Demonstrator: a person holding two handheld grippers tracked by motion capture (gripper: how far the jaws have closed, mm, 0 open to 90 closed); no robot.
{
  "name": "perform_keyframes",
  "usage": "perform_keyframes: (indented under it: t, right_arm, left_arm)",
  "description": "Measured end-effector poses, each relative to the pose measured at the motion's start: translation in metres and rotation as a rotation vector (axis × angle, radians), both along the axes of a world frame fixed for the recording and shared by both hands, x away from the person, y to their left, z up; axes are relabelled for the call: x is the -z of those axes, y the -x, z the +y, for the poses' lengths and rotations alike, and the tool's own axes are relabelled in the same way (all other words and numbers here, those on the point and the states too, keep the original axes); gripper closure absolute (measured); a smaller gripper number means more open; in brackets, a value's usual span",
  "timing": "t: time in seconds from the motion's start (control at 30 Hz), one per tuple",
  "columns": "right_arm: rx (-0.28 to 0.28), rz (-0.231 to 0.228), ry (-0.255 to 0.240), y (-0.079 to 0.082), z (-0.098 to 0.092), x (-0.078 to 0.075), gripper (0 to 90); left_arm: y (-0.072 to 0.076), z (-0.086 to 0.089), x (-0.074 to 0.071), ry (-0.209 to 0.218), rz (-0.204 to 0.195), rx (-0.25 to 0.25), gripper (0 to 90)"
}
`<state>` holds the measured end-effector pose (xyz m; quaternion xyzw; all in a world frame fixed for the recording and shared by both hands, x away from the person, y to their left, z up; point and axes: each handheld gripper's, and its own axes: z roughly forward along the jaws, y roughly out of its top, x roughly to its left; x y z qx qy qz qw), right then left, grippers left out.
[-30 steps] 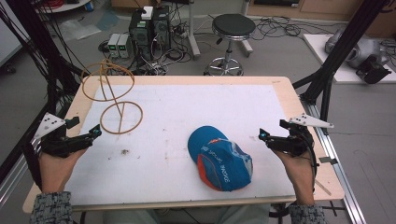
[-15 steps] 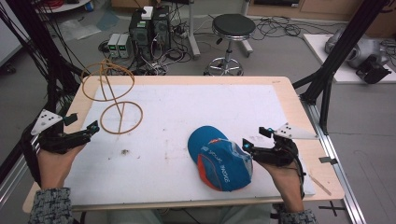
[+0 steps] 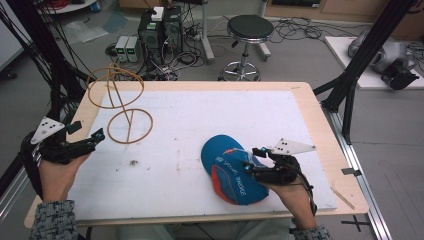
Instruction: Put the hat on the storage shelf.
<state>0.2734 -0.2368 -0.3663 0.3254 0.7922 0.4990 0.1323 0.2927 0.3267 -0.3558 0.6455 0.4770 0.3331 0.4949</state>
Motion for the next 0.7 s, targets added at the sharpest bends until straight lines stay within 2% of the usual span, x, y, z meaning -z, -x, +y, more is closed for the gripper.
perform_keyframes:
  t: [0.13, 0.17, 0.23, 0.43, 0.6, 0.7]
  right_arm:
    - [-0.031, 0.019, 0.012, -0.0001, 0.0046, 0.0017, 44.9]
    - [-0.034, 0.029, 0.021, -0.0003, 0.0053, 0.0025, 50.4]
    - [-0.036, 0.037, 0.025, -0.0005, 0.0055, 0.003, 50.7]
    - [-0.045, 0.056, 0.037, -0.0006, 0.0069, 0.005, 63.1]
    - [-0.038, 0.051, 0.048, 0.0001, 0.008, 0.0061, 77.8]
    - [-0.034, 0.022, 0.037, 0.001, 0.008, 0.0051, 86.5]
  left_arm:
    - [0.0001, 0.0007, 0.0001, 0.001, 0.0, -0.002, 18.7]
    - [0.0002, 0.0007, 0.0, 0.002, -0.001, -0.003, 18.7]
    - [0.0004, 0.0007, -0.0004, 0.004, -0.003, -0.003, 18.7]
    - [0.0006, 0.0013, -0.0004, 0.001, -0.002, -0.004, 18.7]
    - [0.0009, 0.001, -0.0005, 0.001, -0.002, -0.003, 18.7]
    - [0.0016, 0.001, -0.0011, 0.0, -0.003, -0.003, 18.9]
